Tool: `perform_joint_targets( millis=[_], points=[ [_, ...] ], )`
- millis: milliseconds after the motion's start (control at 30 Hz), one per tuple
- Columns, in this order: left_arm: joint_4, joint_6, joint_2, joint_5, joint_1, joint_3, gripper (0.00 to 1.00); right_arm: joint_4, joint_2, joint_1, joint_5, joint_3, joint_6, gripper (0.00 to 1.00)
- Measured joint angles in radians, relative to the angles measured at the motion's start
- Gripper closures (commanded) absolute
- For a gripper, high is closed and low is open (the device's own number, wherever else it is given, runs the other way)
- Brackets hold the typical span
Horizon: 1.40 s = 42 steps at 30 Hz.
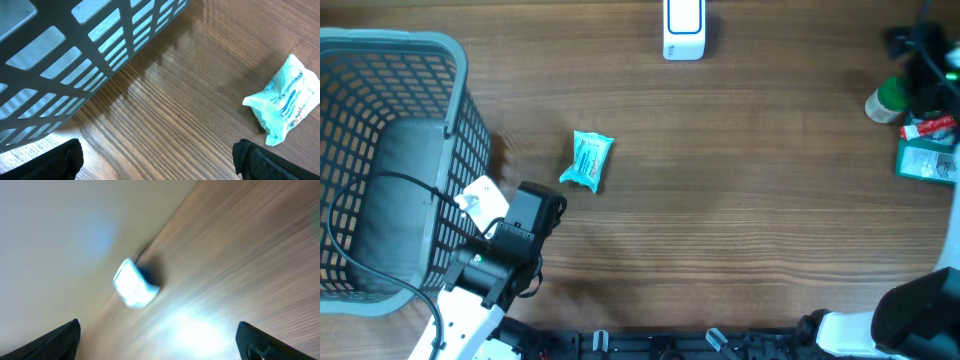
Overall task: Scan the item barcode
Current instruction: 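Move the right gripper to the teal wipe packet and grasp it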
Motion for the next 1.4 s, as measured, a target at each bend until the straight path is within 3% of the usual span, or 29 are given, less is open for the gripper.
perform_joint_targets(
  millis=[133,333,500,633,800,1400],
  points=[
    [0.0,0.0,0.0,0.0,0.0,0.0,0.0,-0.065,0.049,0.223,-0.082,0.0,0.025,0.0],
    [0.0,0.0,0.0,0.0,0.0,0.0,0.0,-0.026,0.196,0.604,0.013,0.0,0.09,0.05],
    [0.0,0.0,0.0,0.0,0.0,0.0,0.0,0.102,0.391,0.864,0.07,0.0,0.257,0.14],
    [0.0,0.0,0.0,0.0,0.0,0.0,0.0,0.258,0.517,0.989,0.084,0.0,0.383,0.2],
    [0.0,0.0,0.0,0.0,0.0,0.0,0.0,0.34,0.56,1.065,0.118,0.0,0.484,0.38],
    [0.0,0.0,0.0,0.0,0.0,0.0,0.0,0.309,0.561,1.097,0.317,0.0,0.515,0.57]
  ],
)
